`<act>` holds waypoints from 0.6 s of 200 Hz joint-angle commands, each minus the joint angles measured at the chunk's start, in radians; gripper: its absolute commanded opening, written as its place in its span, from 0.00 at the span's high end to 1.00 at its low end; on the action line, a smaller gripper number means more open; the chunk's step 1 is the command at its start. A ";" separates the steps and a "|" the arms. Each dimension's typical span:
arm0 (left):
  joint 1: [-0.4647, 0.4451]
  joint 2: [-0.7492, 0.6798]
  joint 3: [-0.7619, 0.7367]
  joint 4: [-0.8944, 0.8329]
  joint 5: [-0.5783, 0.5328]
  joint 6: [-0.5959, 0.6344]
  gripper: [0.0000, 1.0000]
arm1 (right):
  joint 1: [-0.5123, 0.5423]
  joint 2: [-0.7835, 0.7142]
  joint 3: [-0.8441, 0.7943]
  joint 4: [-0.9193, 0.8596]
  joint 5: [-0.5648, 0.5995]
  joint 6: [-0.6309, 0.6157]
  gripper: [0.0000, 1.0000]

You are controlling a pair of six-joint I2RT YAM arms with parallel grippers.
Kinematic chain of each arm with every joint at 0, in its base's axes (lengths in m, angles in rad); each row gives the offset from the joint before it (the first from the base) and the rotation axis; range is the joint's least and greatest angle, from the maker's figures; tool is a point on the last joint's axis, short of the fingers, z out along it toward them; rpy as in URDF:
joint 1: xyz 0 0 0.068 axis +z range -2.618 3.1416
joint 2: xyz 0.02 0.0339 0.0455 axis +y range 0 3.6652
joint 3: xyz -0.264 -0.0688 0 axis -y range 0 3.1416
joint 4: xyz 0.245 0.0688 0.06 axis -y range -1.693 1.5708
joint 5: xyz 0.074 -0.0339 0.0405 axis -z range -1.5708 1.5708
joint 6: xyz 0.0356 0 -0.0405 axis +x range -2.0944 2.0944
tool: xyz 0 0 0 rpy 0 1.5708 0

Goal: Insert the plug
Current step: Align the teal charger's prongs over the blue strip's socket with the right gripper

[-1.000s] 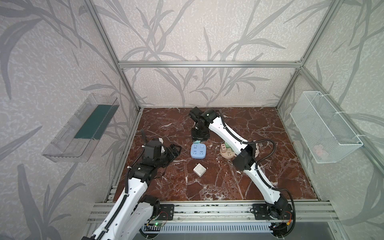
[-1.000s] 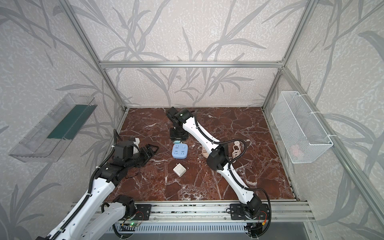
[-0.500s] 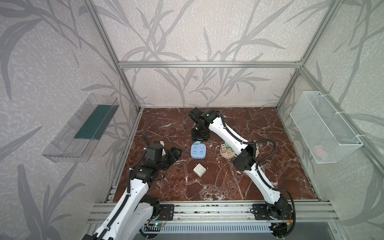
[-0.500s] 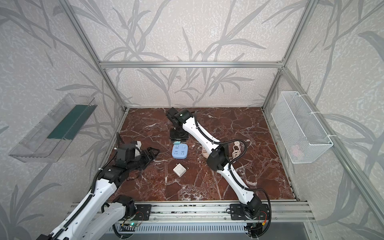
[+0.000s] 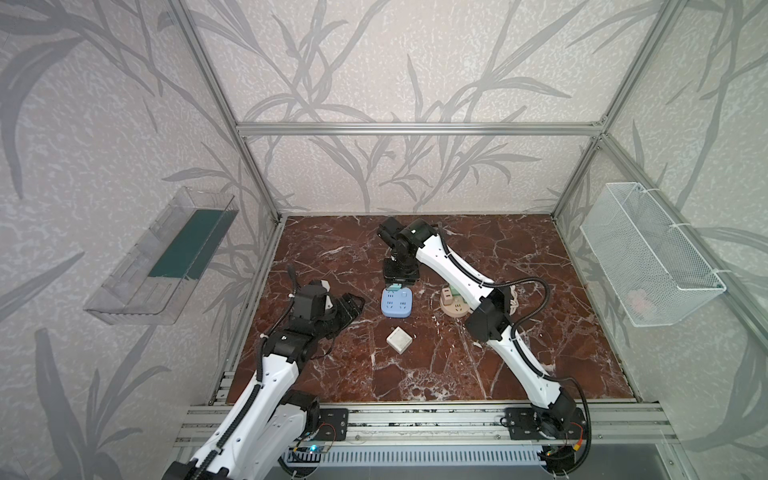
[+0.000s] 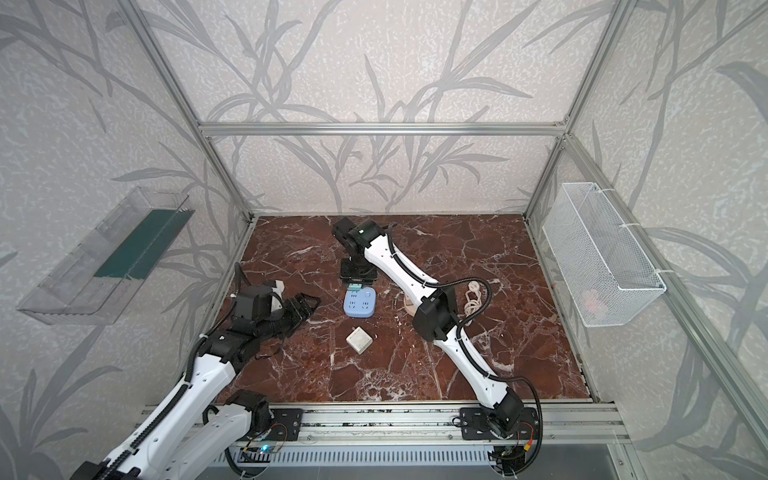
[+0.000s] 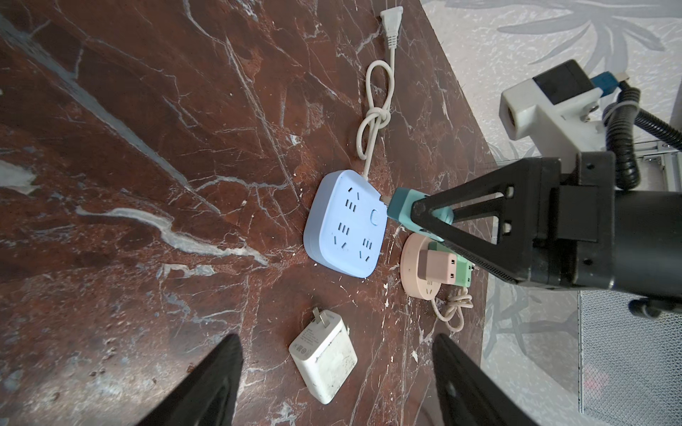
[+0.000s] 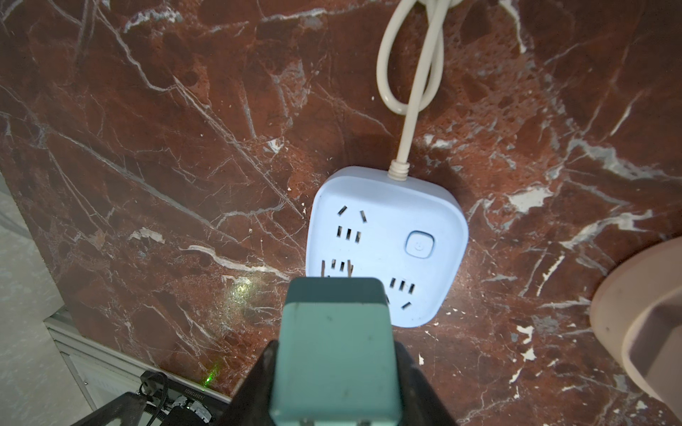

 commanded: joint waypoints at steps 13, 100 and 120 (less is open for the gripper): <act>0.004 -0.006 -0.016 0.007 0.008 0.023 0.21 | 0.005 0.028 -0.002 0.014 0.008 0.027 1.00; 0.004 0.008 -0.027 0.020 0.017 0.034 0.21 | 0.009 0.039 -0.025 0.019 0.039 0.042 1.00; 0.004 0.010 -0.032 0.031 0.024 0.032 0.21 | 0.010 0.045 -0.026 0.020 0.036 0.042 1.00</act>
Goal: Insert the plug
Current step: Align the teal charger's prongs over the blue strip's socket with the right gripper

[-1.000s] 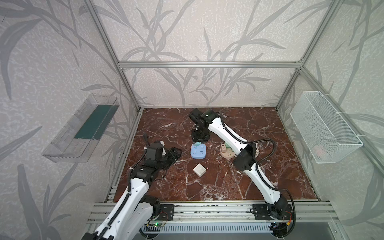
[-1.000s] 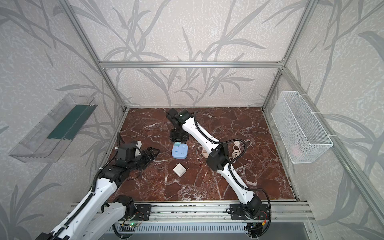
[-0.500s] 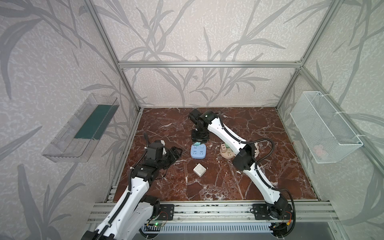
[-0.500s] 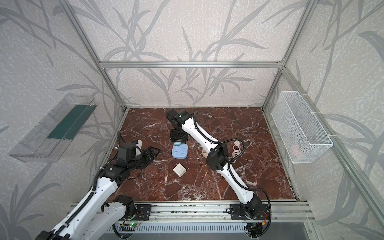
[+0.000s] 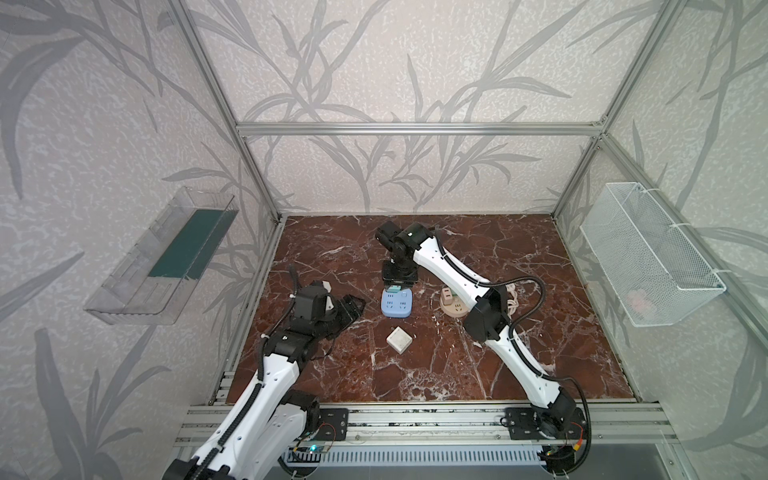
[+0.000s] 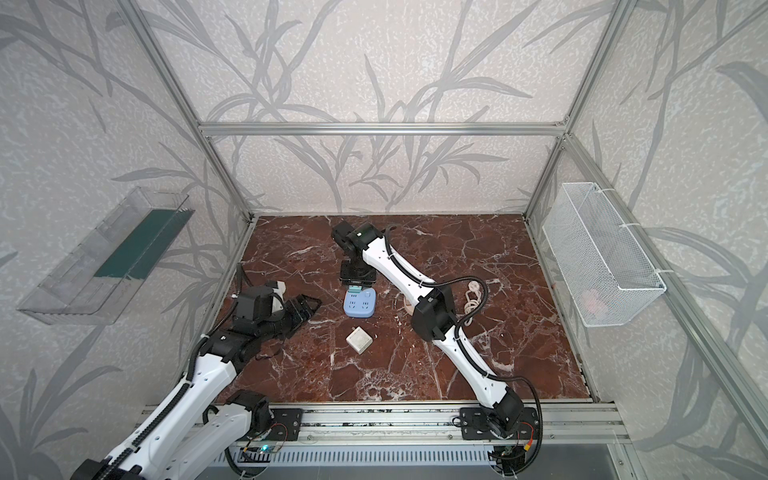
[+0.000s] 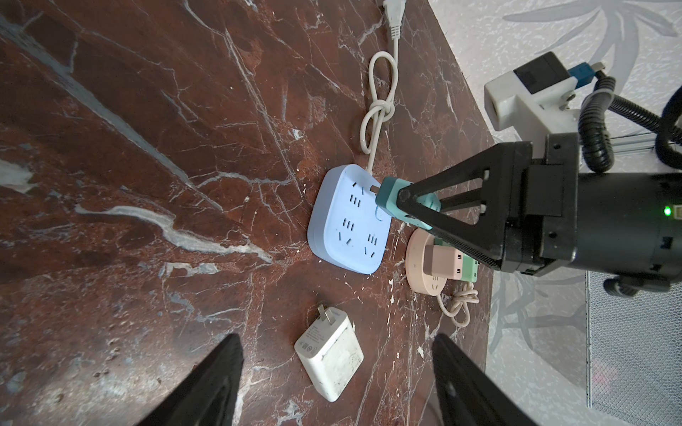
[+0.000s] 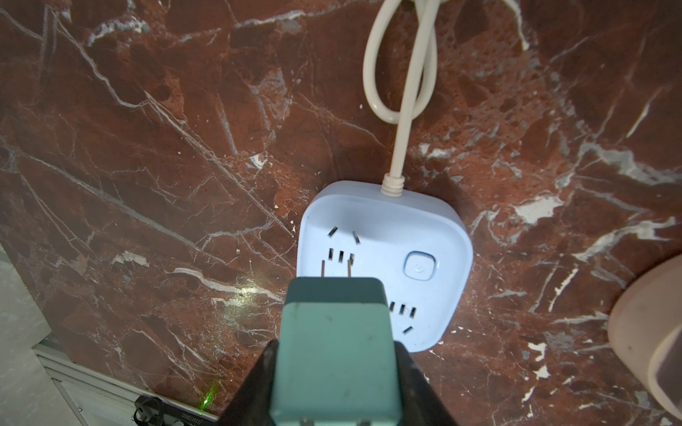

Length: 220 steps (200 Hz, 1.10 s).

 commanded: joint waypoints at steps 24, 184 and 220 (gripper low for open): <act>0.004 0.004 -0.023 0.029 0.014 0.014 0.21 | 0.007 0.027 -0.006 0.000 0.011 0.012 1.00; 0.004 0.005 -0.048 0.049 0.025 0.014 0.21 | 0.023 0.027 -0.031 -0.020 0.028 0.025 1.00; 0.004 0.006 -0.052 0.051 0.025 0.013 0.21 | 0.024 0.026 -0.033 -0.031 0.030 0.025 1.00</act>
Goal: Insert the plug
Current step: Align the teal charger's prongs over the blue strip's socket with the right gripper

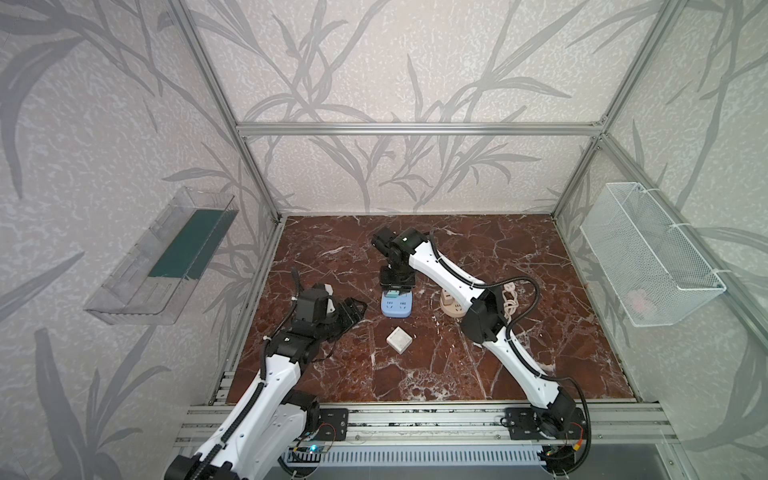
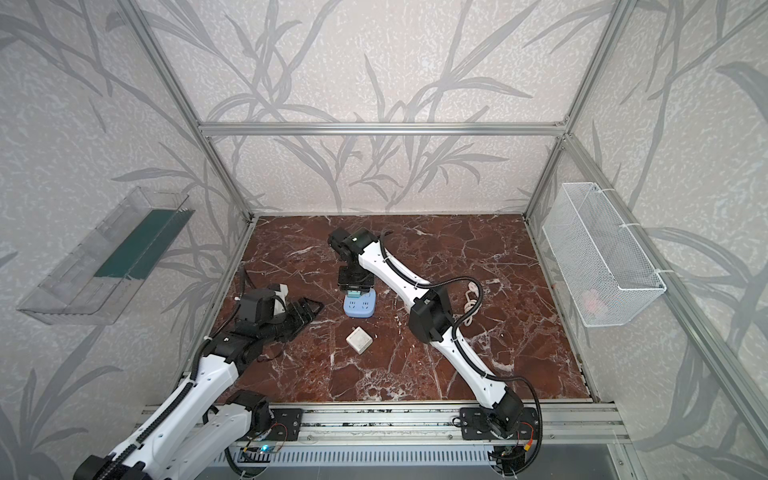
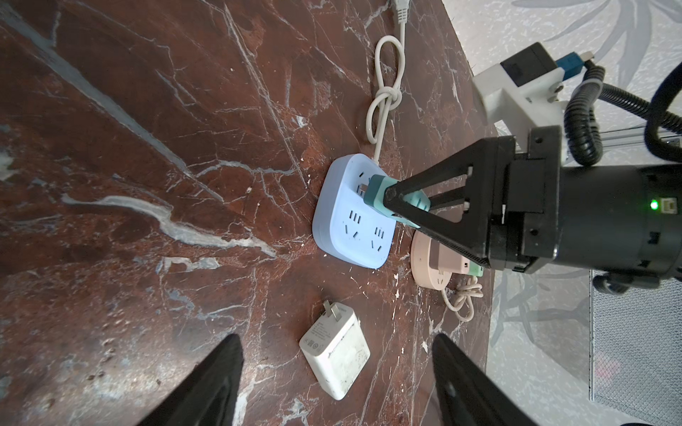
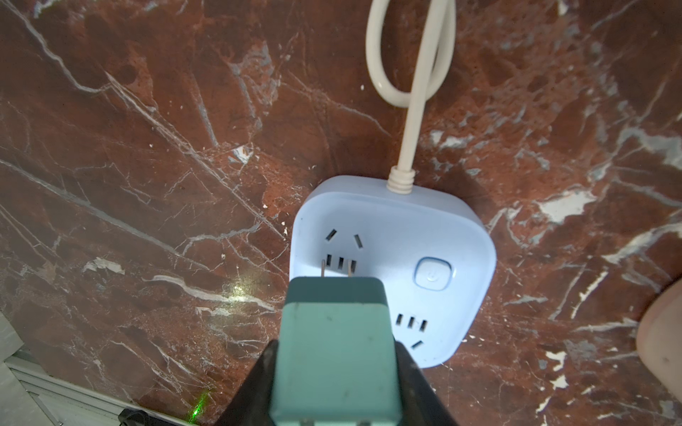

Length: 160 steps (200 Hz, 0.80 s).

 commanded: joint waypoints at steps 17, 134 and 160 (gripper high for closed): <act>0.004 0.006 -0.013 0.020 0.010 0.014 0.21 | 0.006 -0.009 -0.025 -0.040 0.013 0.005 1.00; 0.004 0.027 -0.026 0.052 0.021 0.003 0.21 | 0.012 -0.057 -0.071 -0.025 0.007 -0.004 1.00; 0.004 0.030 -0.026 0.058 0.021 0.003 0.21 | 0.011 -0.057 -0.073 -0.021 0.012 -0.005 1.00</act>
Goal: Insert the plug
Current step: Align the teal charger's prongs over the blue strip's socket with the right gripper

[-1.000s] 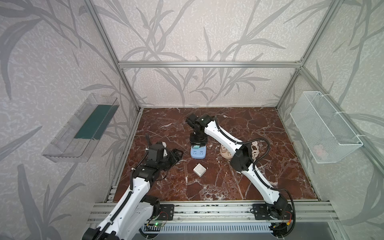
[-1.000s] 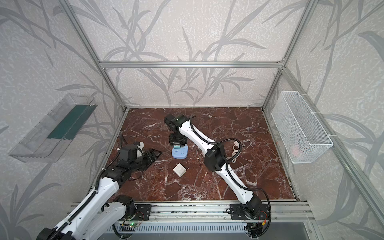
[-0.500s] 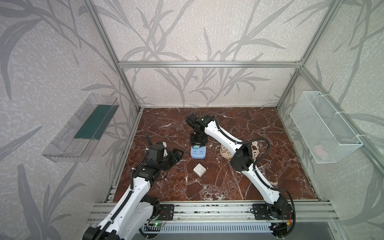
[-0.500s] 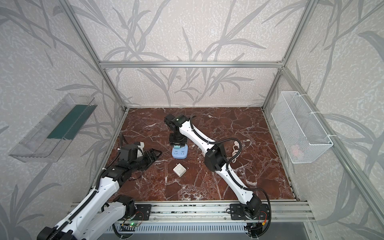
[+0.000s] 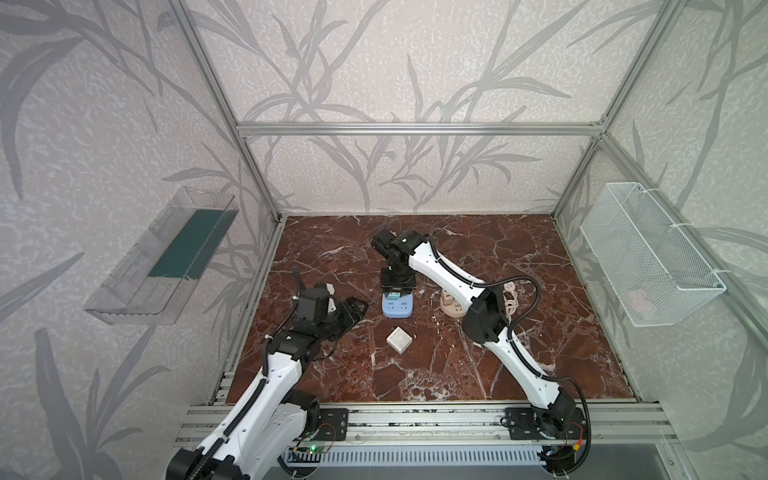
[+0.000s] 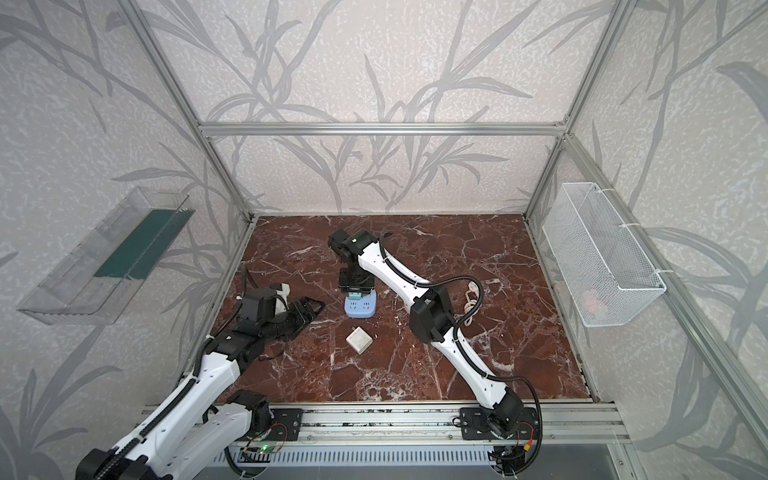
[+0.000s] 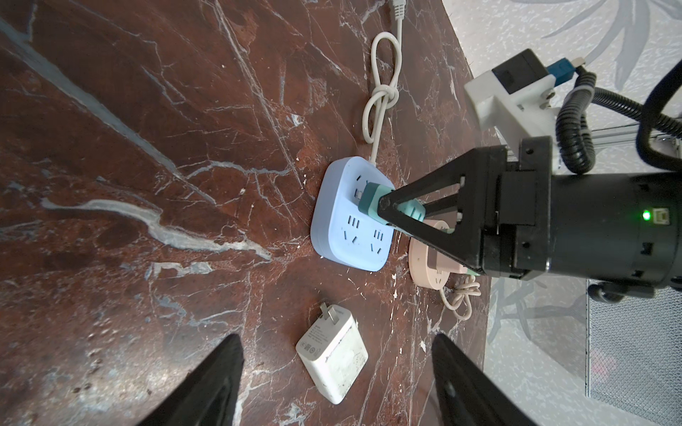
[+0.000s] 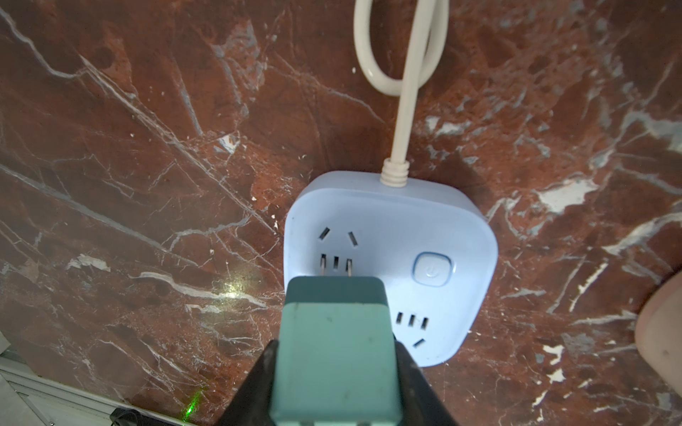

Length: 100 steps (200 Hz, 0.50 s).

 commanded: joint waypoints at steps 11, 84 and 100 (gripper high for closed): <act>0.004 0.006 -0.018 0.021 0.007 0.003 0.21 | 0.005 -0.028 -0.007 -0.033 0.008 -0.003 1.00; 0.004 0.025 -0.033 0.053 0.015 -0.004 0.21 | -0.007 0.011 0.029 -0.001 0.001 0.009 1.00; 0.004 0.033 -0.037 0.056 0.019 -0.004 0.22 | -0.010 0.046 0.064 -0.002 -0.013 0.014 1.00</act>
